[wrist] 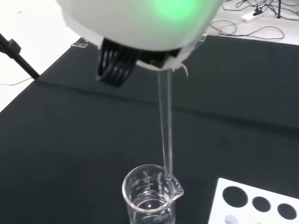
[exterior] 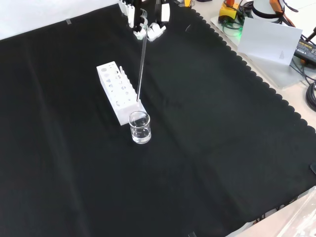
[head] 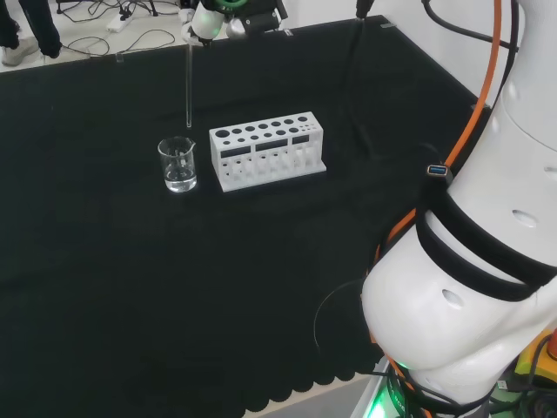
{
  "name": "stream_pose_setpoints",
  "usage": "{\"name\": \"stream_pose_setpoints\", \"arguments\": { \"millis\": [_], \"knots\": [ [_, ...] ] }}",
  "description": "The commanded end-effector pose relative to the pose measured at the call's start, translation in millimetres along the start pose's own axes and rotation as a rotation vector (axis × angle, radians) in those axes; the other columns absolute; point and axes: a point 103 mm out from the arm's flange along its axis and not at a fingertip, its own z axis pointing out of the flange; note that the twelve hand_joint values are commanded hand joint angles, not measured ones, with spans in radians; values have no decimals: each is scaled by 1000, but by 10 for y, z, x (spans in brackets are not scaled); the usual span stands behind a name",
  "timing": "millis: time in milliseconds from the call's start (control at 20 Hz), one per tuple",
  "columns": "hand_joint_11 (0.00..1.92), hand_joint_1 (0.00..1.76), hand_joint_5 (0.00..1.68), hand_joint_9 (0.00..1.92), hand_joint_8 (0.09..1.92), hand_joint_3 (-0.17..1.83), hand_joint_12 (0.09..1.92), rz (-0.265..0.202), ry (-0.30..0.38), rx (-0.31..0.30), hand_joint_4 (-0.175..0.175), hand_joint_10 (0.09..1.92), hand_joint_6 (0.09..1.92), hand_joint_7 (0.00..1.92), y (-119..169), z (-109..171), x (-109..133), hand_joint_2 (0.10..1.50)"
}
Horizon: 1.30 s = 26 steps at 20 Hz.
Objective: Stir in the beaker to the left of the white test tube rack with the glass rod.
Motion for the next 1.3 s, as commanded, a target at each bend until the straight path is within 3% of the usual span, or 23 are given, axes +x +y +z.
{"name": "stream_pose_setpoints", "arguments": {
  "millis": [50, 500, 750, 1300],
  "knots": [
    [1778, 1226, 1371, 1904, 777, 1012, 670, -59, 15, 14, -175, 634, 679, 1671, 86, 90, 125, 433],
    [1778, 1227, 1372, 1905, 775, 1013, 670, -115, 37, 48, -175, 631, 676, 1672, 273, 288, 248, 432],
    [1778, 1227, 1373, 1906, 774, 1014, 669, -135, 52, 84, -175, 629, 675, 1672, 374, 408, 177, 431],
    [1778, 1227, 1374, 1907, 772, 1014, 668, -140, 72, 106, -175, 624, 673, 1673, 510, 523, -34, 430]
  ]
}}
